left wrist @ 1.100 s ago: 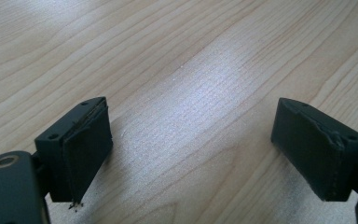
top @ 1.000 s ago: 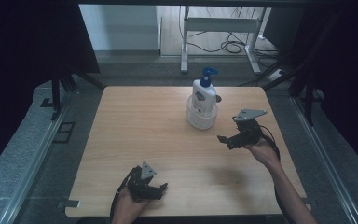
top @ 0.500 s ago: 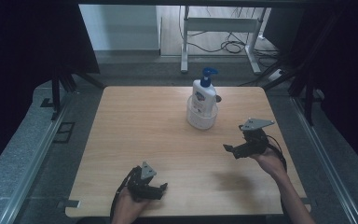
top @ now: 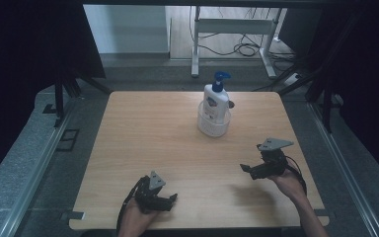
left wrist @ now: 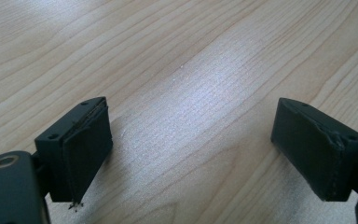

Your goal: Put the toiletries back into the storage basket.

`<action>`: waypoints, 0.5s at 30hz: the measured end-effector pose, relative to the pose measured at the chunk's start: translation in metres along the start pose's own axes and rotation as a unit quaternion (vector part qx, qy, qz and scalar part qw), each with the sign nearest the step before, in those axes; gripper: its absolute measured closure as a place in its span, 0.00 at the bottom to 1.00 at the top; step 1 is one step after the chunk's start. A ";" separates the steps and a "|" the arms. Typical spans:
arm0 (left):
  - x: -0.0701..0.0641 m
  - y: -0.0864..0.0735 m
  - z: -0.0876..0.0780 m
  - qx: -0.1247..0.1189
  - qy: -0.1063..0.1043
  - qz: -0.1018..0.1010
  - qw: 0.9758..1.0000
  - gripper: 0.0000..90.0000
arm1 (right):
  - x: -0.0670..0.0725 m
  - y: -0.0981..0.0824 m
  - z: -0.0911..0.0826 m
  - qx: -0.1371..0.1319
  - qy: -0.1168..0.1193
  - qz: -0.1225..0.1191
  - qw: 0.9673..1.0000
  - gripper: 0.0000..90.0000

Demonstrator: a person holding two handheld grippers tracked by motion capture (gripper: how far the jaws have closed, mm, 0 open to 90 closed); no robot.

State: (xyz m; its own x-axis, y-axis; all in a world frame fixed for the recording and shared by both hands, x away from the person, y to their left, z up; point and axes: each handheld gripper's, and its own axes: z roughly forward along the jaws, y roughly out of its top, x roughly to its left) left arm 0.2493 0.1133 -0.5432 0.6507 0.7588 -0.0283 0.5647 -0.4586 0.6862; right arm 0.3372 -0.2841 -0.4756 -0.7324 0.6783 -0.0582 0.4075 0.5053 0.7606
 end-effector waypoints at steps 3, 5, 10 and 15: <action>0.000 0.000 0.000 0.000 0.000 0.000 1.000 0.13 | 0.002 -0.009 0.002 0.003 -0.001 0.001 1.000 0.00; 0.000 0.000 0.000 0.000 0.000 0.000 1.000 0.13 | 0.004 -0.014 0.003 0.003 0.001 0.004 1.000 0.00; 0.000 0.000 0.000 0.000 0.000 0.000 1.000 0.13 | 0.009 -0.026 0.008 0.013 0.004 0.002 1.000 0.00; 0.000 0.000 0.000 0.000 0.000 -0.001 1.000 0.13 | 0.015 -0.038 0.014 0.022 0.009 0.004 1.000 0.00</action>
State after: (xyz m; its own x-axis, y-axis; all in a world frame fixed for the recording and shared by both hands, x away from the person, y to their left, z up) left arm 0.2493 0.1132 -0.5432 0.6496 0.7597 -0.0284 0.5653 -0.4577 0.6862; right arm 0.3184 -0.2859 -0.5142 -0.7388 0.6728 -0.0395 0.4367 0.5225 0.7324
